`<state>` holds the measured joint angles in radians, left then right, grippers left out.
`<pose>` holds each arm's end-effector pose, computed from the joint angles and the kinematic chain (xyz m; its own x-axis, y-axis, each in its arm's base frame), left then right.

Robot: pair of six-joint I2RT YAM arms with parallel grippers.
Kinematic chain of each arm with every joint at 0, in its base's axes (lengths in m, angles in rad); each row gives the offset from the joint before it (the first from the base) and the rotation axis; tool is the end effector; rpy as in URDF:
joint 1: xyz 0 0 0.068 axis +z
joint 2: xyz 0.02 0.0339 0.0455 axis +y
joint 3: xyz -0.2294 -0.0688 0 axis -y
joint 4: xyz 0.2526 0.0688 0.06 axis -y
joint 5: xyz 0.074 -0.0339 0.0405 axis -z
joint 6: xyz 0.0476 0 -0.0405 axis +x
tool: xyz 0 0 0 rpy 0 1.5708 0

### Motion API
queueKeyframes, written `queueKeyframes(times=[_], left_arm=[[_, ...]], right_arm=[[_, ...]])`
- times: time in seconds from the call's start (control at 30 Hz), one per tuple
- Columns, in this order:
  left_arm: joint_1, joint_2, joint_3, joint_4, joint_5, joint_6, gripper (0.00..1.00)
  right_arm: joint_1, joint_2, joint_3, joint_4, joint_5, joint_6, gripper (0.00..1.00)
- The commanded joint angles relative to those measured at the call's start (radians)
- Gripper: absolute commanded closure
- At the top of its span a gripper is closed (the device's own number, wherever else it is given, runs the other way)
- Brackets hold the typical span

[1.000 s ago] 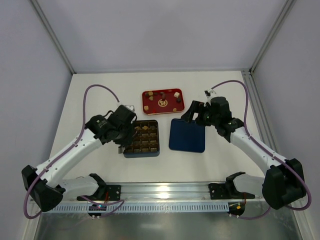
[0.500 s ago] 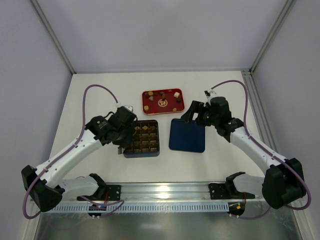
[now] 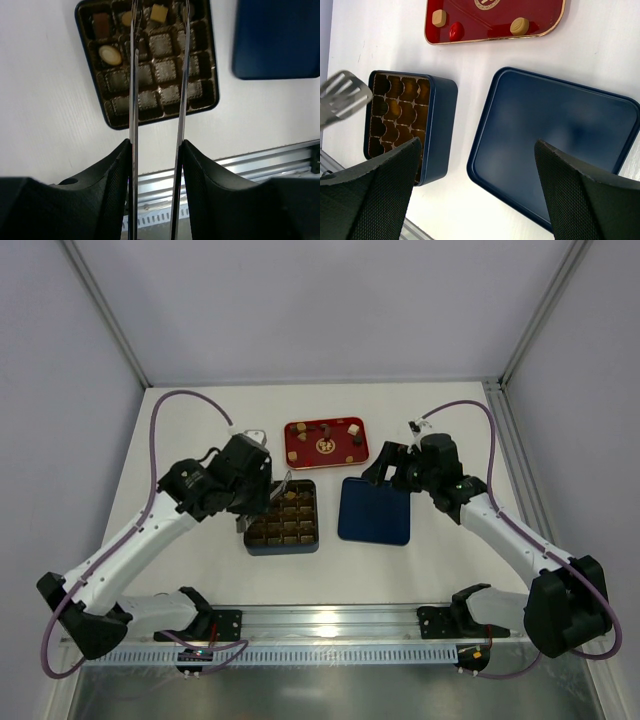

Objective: Pack the chocolate

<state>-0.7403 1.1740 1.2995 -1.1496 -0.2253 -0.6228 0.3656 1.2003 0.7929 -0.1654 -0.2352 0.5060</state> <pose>0.1822 -0.1520 0.3134 -0.8457 0.0026 -0.5336 0.0965 0.9842 -0.1482 0.2703 0.1154 0.2171 -0.6999 0.2368 -0.6739 -0.2187 0.8271 0.5178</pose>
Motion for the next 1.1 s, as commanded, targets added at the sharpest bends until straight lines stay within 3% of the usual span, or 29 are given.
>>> queueKeyframes(times=[0.0,0.33,0.5,0.67,1.07], left_arm=[[-0.005,0.065,0.112,0.068,0.007,0.02,0.57],[0.001,0.482,0.443,0.243,-0.088,0.129,0.57],[0.021,0.744,0.694,0.203,-0.123,0.178,0.58],[0.032,0.889,0.863,0.165,-0.149,0.198,0.59],[0.048,1.003,0.882,0.166,-0.157,0.21,0.59]], right_arm=[[0.004,0.004,0.034,0.026,0.005,-0.009,0.06],[0.004,-0.033,0.055,-0.023,0.008,-0.021,0.06],[0.004,-0.071,0.052,-0.046,0.011,-0.026,0.07],[0.004,-0.097,0.048,-0.063,0.022,-0.034,0.06],[0.004,-0.117,0.037,-0.075,0.017,-0.041,0.06]])
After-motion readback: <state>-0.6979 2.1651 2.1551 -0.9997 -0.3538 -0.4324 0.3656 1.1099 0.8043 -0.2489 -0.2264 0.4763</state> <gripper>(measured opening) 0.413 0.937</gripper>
